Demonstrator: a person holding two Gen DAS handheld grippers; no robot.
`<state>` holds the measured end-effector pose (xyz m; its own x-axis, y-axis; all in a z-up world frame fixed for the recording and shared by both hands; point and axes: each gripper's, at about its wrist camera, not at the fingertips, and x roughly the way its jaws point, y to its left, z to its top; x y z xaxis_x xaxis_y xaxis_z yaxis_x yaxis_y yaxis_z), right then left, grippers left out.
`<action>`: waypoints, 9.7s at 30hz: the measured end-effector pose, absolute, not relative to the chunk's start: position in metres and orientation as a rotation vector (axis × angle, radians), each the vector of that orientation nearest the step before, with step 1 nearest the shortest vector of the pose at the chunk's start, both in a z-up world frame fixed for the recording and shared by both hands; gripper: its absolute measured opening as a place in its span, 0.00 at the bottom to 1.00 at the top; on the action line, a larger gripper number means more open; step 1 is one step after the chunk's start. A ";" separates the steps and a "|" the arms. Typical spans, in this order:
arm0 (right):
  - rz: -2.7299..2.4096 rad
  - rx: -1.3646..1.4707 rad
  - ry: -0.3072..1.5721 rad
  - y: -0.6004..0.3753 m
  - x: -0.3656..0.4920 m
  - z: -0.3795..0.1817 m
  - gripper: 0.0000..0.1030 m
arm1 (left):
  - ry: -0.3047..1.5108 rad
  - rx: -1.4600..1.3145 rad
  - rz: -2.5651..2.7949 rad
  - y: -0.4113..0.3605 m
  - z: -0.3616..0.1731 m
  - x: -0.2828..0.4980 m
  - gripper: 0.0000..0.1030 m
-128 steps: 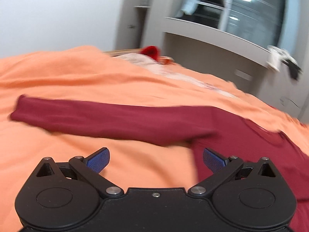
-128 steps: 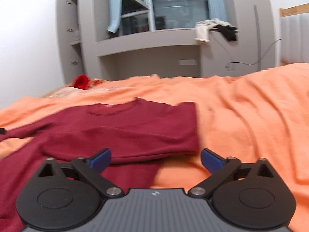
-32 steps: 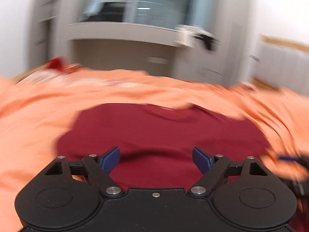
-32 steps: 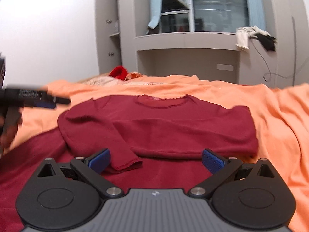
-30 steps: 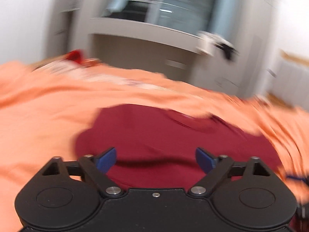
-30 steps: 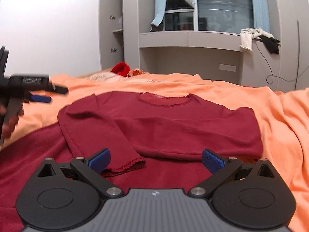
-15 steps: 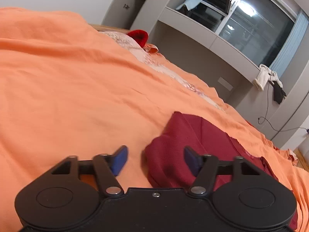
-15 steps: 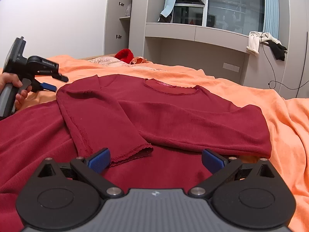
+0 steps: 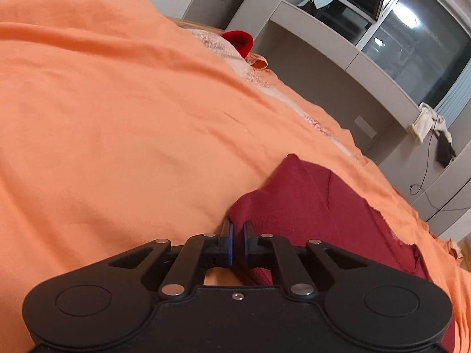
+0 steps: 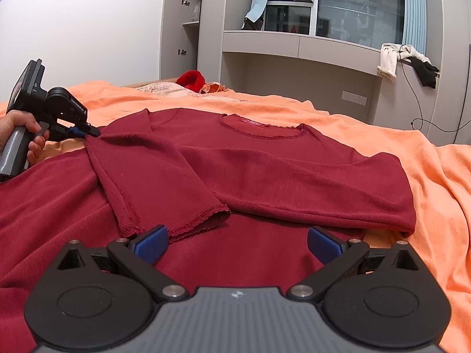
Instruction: Fold small clothes
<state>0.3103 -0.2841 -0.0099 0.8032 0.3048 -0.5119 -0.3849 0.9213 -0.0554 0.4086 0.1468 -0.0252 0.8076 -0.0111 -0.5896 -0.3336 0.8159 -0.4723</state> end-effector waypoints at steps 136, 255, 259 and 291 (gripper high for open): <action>-0.005 -0.600 -0.085 -0.265 0.069 -0.029 0.05 | 0.029 0.235 0.052 0.012 0.009 0.044 0.05; 0.164 -0.090 0.227 -0.323 0.234 0.034 1.00 | 0.347 -0.005 0.069 0.029 0.067 0.225 0.99; 0.199 -0.024 0.252 -0.319 0.226 0.036 1.00 | 0.342 -0.010 0.072 0.028 0.065 0.209 0.99; 0.188 -0.015 0.346 -0.287 0.197 0.028 1.00 | 0.425 -0.142 -0.072 0.030 0.014 0.110 0.99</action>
<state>0.1974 -0.2869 0.0280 0.9235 0.1803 -0.3387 -0.1853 0.9825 0.0177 0.1096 0.0298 0.0143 0.9086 -0.0987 -0.4058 0.0395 0.9876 -0.1517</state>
